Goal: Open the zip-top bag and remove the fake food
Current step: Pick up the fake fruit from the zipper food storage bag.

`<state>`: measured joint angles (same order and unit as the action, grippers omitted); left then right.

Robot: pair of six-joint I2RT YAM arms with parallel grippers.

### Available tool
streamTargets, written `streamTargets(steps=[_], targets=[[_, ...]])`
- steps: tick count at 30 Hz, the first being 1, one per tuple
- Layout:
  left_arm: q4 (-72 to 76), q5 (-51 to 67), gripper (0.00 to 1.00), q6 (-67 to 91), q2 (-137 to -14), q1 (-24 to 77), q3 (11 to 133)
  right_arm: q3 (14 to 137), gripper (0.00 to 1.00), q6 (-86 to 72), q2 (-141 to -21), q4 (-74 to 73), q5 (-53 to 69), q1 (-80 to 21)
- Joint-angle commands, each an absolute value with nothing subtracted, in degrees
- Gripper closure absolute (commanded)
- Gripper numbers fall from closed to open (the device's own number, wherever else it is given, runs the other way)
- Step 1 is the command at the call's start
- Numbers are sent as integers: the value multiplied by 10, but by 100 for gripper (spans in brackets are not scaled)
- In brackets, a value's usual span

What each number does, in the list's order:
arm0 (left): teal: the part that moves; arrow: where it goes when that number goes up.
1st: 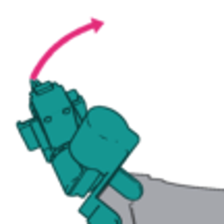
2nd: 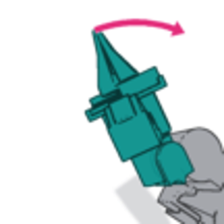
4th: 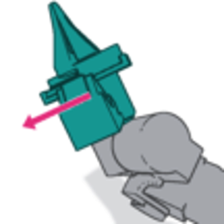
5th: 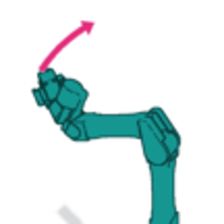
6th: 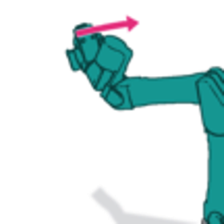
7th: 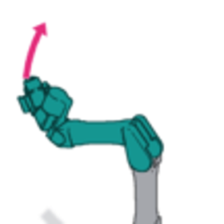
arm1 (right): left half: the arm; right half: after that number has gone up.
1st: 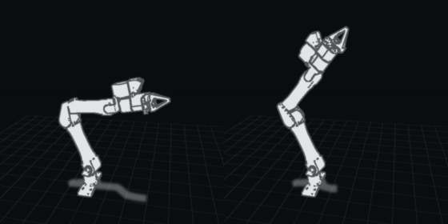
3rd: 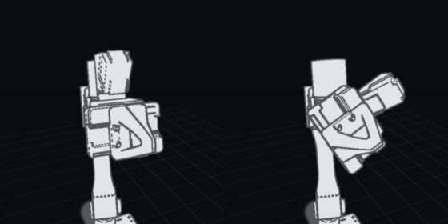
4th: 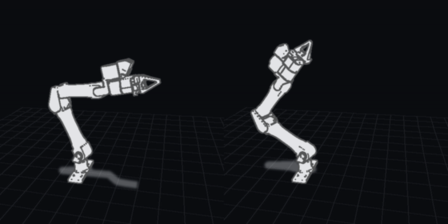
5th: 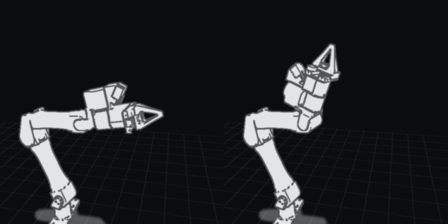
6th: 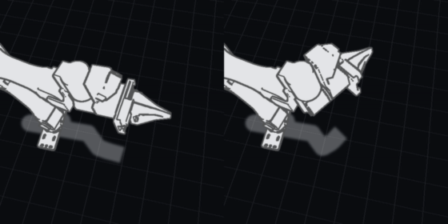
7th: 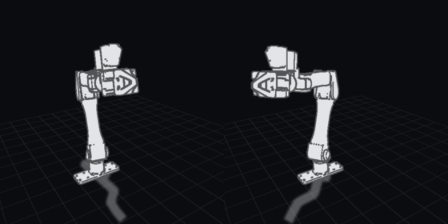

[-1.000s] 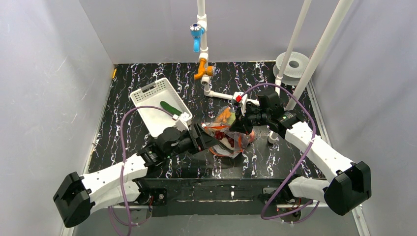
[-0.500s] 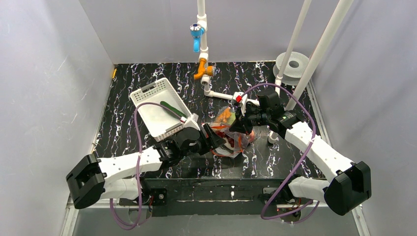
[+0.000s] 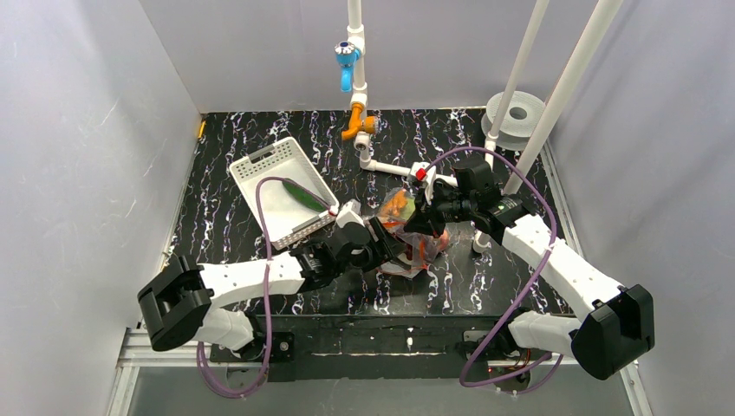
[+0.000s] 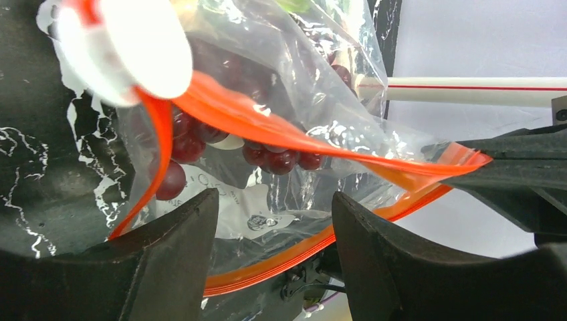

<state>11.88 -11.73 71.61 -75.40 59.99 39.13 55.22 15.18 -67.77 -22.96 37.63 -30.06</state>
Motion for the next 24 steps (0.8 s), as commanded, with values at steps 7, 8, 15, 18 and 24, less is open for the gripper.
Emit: streamTargets(steps=[7,8,15,18,24], targets=[[141,-135,39,718,-792,613,431,550,99,149,-671,-215,392,-298],[142,-134,39,720,-794,613,431,550,99,150,-671,-216,391,-298],[156,-152,36,749,-810,619,428,553,99,149,-677,-217,392,-298],[161,-161,35,753,-813,619,428,553,99,149,-677,-218,392,-298],[180,-168,32,751,-818,619,424,552,99,150,-675,-218,391,-298]])
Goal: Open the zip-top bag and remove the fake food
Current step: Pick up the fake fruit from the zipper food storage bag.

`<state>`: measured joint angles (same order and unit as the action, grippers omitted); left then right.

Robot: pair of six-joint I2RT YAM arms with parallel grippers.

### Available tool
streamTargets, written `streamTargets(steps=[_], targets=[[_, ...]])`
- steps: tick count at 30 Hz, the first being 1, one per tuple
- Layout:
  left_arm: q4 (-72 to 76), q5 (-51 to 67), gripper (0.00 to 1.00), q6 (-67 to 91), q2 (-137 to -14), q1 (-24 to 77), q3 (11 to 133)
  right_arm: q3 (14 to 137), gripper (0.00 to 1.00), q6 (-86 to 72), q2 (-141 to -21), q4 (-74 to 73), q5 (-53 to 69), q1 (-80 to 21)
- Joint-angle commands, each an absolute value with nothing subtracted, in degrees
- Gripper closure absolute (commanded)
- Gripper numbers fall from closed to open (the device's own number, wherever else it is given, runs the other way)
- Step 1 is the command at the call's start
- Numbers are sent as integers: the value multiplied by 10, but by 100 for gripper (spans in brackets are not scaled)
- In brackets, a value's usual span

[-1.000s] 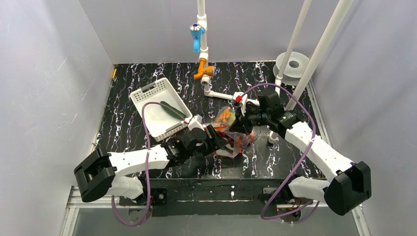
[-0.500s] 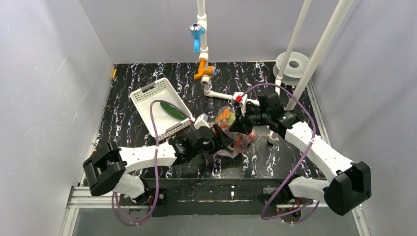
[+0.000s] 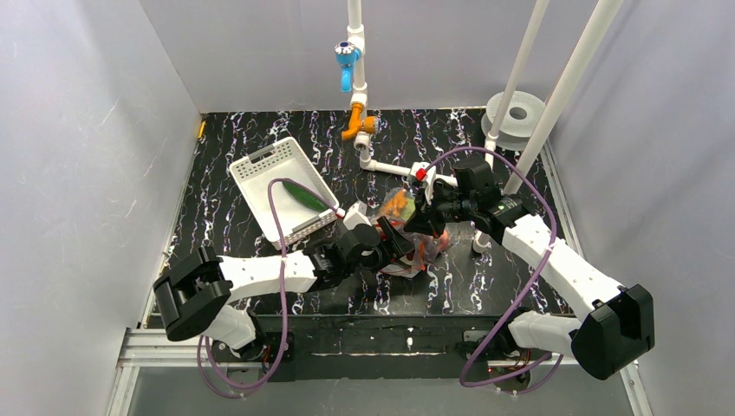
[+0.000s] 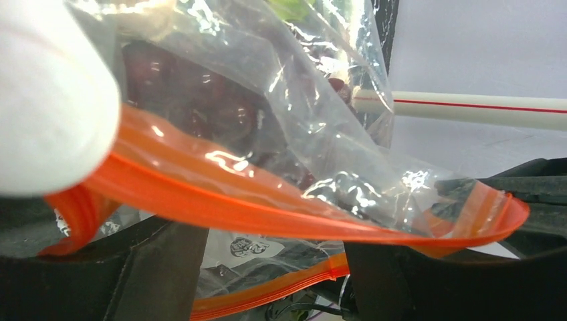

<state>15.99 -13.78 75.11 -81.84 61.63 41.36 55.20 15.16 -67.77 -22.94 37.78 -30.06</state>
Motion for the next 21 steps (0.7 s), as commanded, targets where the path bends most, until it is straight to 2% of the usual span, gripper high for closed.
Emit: streamTargets(steps=[1,9,15,19,21], targets=[[184,-168,32,750,-819,619,422,552,99,150,-675,-218,390,-299],[248,-170,24,730,-825,619,399,552,99,150,-669,-218,389,-298],[216,-186,23,741,-834,619,410,552,99,150,-670,-218,390,-298],[126,-216,32,795,-830,620,423,551,99,151,-667,-219,389,-298],[117,-224,33,799,-819,620,418,550,99,151,-667,-219,387,-298]])
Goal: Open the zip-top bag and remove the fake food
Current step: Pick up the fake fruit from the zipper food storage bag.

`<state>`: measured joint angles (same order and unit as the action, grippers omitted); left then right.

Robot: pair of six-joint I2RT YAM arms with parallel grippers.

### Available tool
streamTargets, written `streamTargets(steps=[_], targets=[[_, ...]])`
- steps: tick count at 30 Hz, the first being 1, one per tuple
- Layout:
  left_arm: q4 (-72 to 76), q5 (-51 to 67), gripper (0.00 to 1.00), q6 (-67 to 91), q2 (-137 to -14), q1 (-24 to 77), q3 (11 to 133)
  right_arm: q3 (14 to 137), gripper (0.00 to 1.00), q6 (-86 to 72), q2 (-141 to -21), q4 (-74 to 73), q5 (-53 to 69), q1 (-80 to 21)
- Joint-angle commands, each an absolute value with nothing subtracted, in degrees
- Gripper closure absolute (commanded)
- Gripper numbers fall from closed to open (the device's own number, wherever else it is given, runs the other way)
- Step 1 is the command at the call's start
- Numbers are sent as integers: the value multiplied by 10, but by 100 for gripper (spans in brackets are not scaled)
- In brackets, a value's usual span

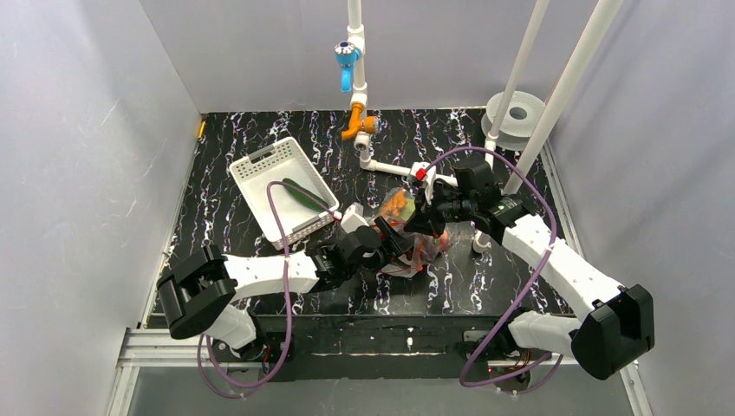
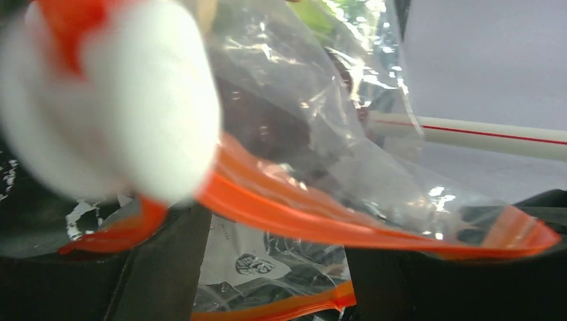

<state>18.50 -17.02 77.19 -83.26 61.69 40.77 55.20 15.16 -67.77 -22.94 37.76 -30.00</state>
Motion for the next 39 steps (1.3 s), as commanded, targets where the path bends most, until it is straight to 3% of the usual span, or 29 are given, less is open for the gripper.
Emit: streamTargets(steps=[1,4,6,12,33,36,39], targets=[[127,-225,33,794,-814,620,412,550,99,151,-667,-219,387,-298],[167,-221,34,762,-802,621,395,551,99,151,-667,-219,388,-298],[170,-221,41,756,-802,621,395,552,99,152,-667,-219,387,-298],[183,-206,48,757,-839,621,414,552,99,151,-667,-220,388,-298],[292,-188,47,777,-909,621,412,541,99,155,-658,-217,378,-294],[322,-192,60,752,-917,621,403,540,99,156,-656,-216,375,-292],[341,-197,64,742,-926,620,388,540,99,156,-654,-216,373,-290]])
